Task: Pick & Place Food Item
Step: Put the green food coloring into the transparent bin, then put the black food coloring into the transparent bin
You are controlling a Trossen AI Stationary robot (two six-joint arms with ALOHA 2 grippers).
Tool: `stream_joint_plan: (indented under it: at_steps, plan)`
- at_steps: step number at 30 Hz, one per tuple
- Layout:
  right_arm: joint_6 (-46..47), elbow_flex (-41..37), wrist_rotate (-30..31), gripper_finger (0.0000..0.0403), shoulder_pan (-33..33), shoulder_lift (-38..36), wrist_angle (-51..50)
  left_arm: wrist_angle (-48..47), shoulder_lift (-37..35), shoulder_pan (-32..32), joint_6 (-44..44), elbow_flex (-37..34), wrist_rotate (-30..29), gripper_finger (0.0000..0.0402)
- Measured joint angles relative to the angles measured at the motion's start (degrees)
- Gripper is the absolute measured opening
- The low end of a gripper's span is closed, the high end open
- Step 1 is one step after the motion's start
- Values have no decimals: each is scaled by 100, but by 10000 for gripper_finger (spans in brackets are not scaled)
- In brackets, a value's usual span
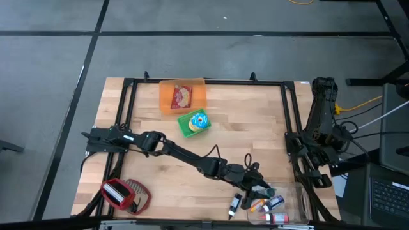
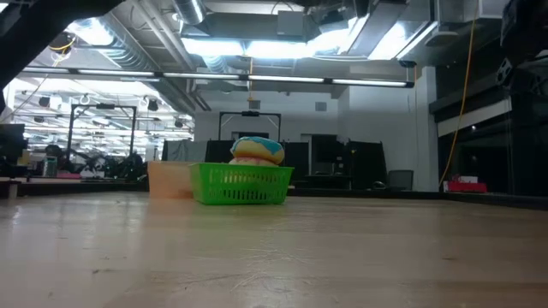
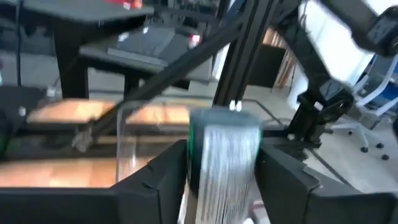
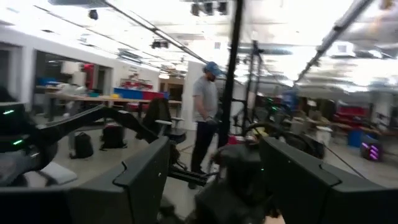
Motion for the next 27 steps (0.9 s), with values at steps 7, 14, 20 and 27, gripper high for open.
stream_joint_plan:
  at_steps: [7,14,20,27]
  plan:
    - [-332,-2,-1403,251,2,0,-61,-41,-139,-46,26,4,133,198]
    - [-275,-2,-2262,251,2,1,-148,-147,-363,-140,508,4,129,194]
    - [-389,-2,-2262,251,0,39,-163,-989,-838,-316,1052,3,-408,195]
    - [-100,-2,-1133,252,-498,106,18,-3479,-1569,-628,997,4,-2366,186]
